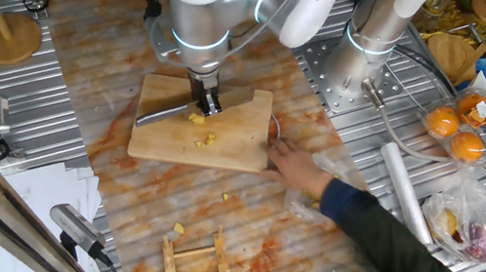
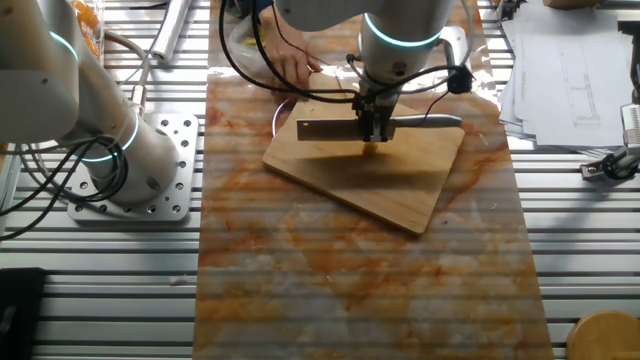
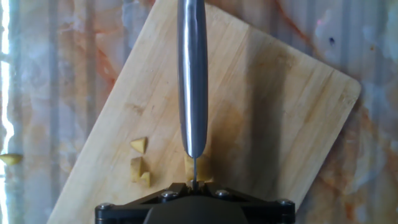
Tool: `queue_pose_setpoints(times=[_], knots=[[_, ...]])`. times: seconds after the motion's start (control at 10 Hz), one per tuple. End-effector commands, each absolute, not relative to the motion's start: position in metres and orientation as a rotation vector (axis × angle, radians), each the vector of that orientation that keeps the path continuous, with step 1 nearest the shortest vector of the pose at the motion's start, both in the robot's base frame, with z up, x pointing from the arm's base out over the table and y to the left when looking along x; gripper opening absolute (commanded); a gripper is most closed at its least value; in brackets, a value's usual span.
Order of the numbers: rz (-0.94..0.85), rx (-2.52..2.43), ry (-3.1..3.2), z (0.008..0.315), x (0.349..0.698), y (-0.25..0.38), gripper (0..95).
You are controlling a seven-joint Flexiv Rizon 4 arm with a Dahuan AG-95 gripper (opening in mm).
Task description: Chop the potatoes
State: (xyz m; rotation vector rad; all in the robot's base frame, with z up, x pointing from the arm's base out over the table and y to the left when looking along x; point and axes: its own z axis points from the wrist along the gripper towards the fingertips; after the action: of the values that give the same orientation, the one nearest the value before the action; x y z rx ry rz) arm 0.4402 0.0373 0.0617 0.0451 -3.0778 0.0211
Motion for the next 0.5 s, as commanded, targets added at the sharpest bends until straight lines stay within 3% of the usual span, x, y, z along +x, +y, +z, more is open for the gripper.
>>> queue_pose_setpoints(times=[0.1,0.5], knots=[[0.023,0.046,-3.078,0.0598,0.4409,0.0367,0.0],[0.022,0.042,-3.074,0.0545,0.4434,0.0367,0.0]])
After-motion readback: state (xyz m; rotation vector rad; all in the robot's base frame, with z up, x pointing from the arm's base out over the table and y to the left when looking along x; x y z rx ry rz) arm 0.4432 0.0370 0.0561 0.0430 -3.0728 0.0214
